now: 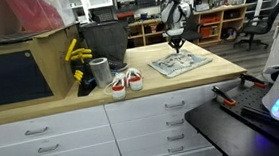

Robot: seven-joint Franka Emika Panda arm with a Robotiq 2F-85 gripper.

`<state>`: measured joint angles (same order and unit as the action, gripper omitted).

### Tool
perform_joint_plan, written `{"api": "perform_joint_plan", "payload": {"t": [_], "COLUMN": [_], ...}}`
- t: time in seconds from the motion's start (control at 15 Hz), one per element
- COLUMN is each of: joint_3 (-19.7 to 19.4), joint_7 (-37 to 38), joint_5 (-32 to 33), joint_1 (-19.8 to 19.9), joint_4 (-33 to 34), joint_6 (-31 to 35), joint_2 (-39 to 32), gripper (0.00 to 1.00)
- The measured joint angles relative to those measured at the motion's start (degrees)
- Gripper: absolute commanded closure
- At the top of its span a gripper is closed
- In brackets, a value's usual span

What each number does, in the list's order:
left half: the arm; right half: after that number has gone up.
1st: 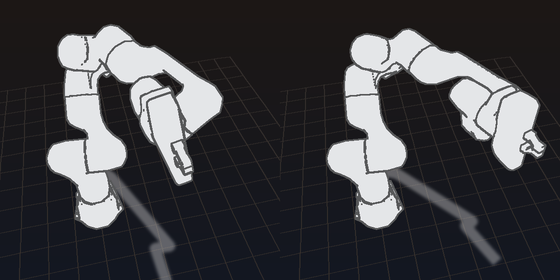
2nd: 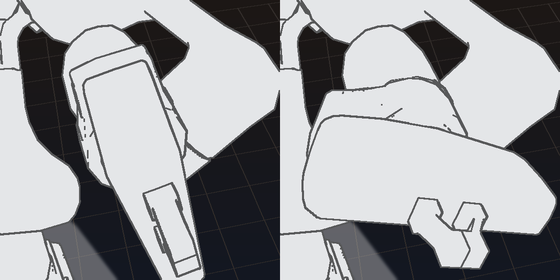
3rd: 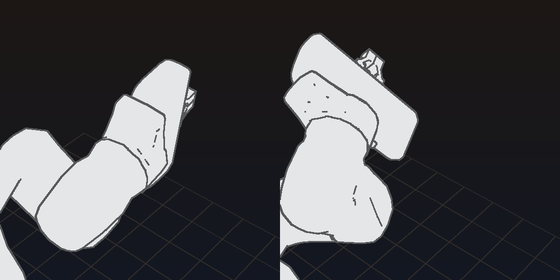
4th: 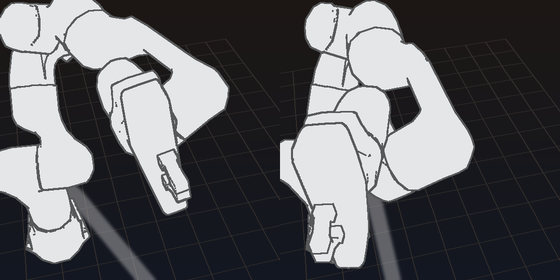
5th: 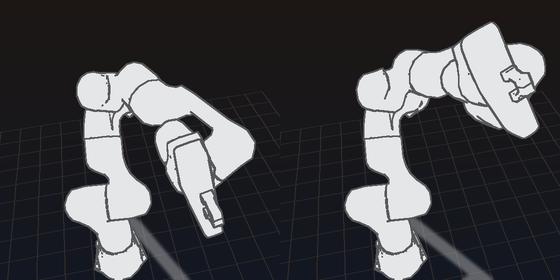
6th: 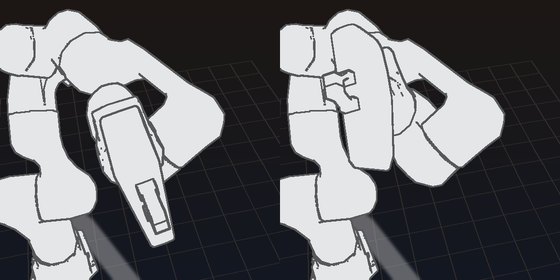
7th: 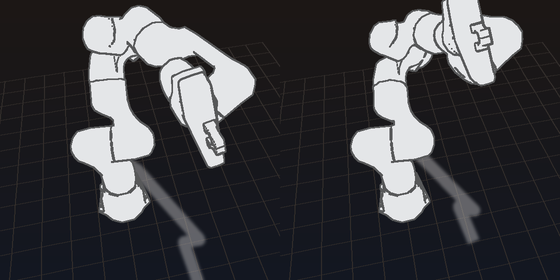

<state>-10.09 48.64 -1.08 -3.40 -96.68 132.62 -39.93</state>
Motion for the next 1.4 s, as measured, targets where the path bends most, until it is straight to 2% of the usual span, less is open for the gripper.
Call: {"api": "perform_joint_plan", "payload": {"t": [0.87, 1.4], "joint_3": [-4.4, -5.4], "joint_7": [6.1, 9.4], "joint_5": [0.9, 0.9], "joint_1": [0.5, 1.1], "joint_4": [7.5, 9.9], "joint_6": [0.1, -0.4], "joint_2": [-7.0, -9.2], "gripper": [1.0, 1.0]}}
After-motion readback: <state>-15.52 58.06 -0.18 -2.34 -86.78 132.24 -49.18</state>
